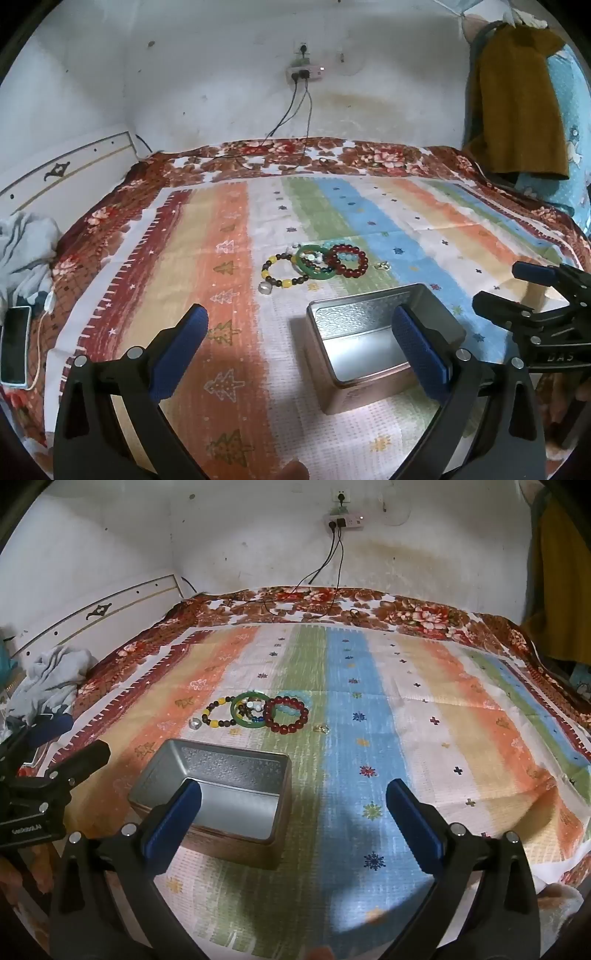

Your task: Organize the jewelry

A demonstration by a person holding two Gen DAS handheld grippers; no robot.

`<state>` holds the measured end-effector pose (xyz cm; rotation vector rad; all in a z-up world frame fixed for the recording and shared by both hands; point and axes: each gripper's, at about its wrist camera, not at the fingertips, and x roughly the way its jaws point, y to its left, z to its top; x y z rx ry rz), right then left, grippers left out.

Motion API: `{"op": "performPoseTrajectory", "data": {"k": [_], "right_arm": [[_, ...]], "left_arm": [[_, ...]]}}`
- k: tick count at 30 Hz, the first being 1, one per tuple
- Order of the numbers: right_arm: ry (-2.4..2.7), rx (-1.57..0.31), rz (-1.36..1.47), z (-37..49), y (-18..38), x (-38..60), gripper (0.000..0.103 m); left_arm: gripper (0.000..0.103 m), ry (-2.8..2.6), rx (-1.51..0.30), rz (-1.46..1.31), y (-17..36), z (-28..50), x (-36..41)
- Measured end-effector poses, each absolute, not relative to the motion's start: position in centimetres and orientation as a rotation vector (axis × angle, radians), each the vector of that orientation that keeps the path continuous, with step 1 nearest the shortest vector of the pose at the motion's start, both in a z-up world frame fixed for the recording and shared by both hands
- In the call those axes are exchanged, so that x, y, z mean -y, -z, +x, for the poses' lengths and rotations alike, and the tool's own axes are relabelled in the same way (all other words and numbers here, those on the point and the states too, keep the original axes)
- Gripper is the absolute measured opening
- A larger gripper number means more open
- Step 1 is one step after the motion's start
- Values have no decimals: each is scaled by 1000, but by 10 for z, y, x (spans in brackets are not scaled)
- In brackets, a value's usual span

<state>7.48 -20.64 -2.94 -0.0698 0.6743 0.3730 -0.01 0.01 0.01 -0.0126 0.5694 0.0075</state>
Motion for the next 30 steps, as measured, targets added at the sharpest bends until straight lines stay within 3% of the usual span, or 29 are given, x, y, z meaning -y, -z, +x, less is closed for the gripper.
{"op": "performPoseTrajectory", "data": {"k": [30], "right_arm": [[-389,-651,-68,71,22,209,98]], "left_arm": [[97,-8,-612,-16,10,7,-7]]}}
